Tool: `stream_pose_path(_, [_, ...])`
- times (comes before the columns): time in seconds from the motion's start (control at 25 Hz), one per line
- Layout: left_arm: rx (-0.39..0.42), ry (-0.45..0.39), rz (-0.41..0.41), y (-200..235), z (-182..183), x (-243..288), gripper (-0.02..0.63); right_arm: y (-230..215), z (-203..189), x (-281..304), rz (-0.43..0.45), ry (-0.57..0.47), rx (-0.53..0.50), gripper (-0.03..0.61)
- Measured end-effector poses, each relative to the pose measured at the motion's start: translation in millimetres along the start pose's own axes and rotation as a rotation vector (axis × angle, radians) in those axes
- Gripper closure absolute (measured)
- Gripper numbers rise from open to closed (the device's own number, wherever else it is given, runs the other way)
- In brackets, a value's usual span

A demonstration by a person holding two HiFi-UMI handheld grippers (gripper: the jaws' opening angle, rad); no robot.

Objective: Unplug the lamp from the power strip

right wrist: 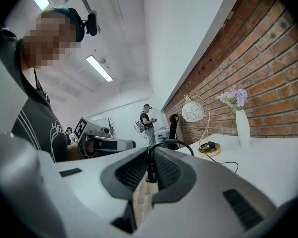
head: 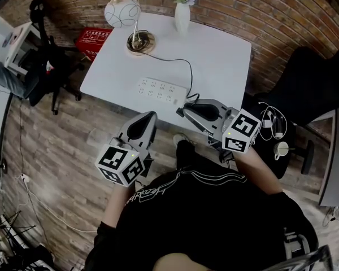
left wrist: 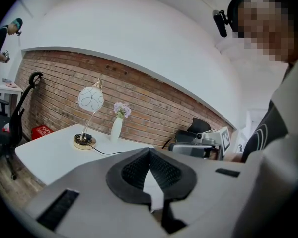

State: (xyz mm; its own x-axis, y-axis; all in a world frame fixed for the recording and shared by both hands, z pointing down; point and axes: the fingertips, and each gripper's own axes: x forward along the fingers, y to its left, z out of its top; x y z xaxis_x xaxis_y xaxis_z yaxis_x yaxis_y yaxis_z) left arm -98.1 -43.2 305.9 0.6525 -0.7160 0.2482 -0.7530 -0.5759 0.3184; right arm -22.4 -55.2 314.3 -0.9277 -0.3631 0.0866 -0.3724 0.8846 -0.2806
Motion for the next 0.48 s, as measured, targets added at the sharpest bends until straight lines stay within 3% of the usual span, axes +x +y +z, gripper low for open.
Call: stream_pose_path(0.48, [0.025,-0.018,-0.009,-7.4,7.0,-3.6,0.611,-0.2,-0.2,-1.1,-0.009,-0.015,0.032,0.563])
